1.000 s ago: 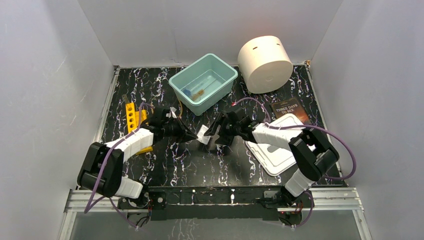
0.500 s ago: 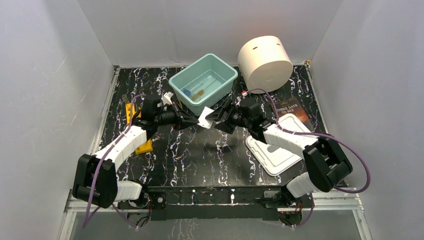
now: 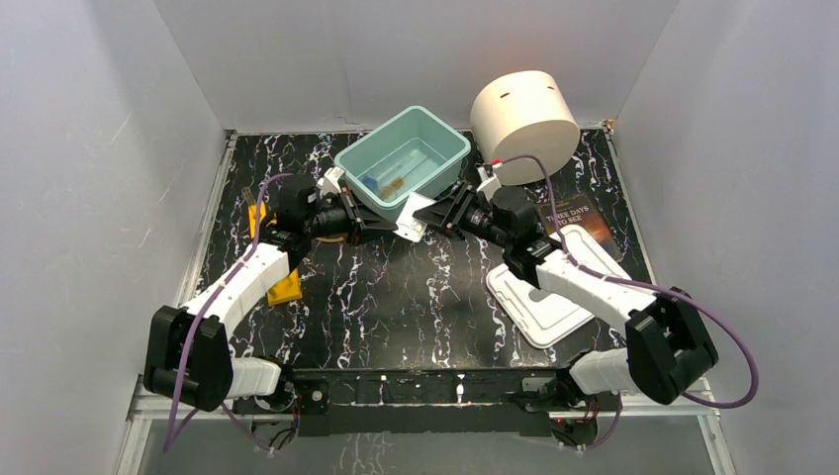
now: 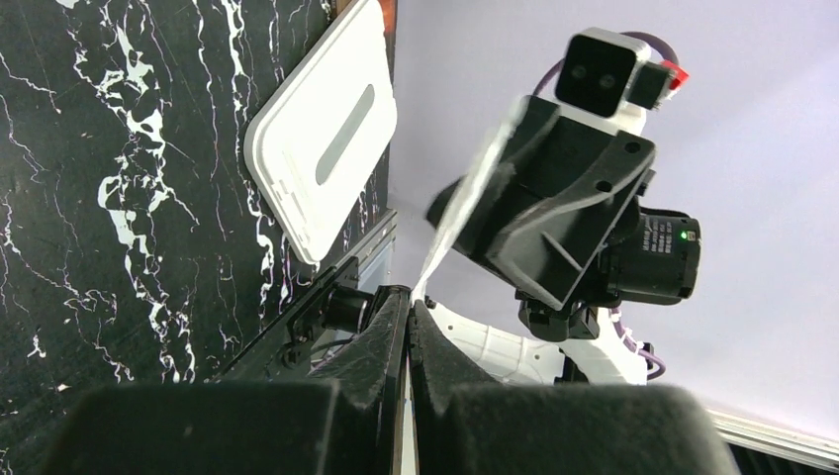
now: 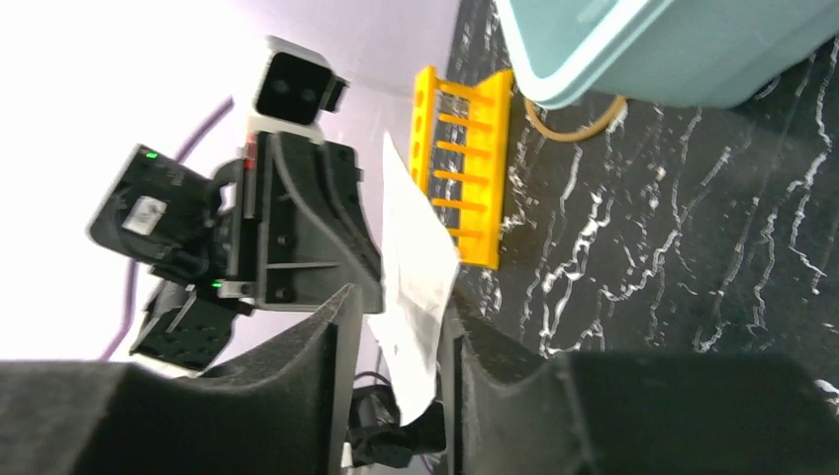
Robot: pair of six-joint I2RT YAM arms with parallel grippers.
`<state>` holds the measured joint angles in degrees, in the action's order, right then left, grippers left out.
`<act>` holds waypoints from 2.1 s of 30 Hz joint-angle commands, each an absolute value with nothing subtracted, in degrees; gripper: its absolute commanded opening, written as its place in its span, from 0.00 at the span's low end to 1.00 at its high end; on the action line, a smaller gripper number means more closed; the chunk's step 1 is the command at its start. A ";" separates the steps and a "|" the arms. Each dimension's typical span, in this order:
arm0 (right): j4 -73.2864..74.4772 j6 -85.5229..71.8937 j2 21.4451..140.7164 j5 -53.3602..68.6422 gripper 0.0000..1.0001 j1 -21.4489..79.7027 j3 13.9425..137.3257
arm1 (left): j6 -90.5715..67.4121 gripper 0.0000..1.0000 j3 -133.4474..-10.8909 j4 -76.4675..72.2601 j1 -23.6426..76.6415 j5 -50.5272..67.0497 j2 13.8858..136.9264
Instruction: Organize the chemistry lab equipment
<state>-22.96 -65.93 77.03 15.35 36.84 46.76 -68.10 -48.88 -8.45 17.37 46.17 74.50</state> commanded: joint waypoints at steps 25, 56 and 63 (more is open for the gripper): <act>-1.40 -49.76 98.85 3.81 0.02 31.78 83.29 | -40.29 0.77 -71.18 35.17 16.41 11.76 73.74; 32.60 -32.70 144.80 -13.36 0.43 35.16 150.48 | -32.94 0.71 -71.28 36.29 15.41 -5.07 81.31; 28.84 -29.67 131.01 -7.92 0.45 35.16 134.57 | -32.46 0.60 -69.95 32.45 14.65 -4.14 84.18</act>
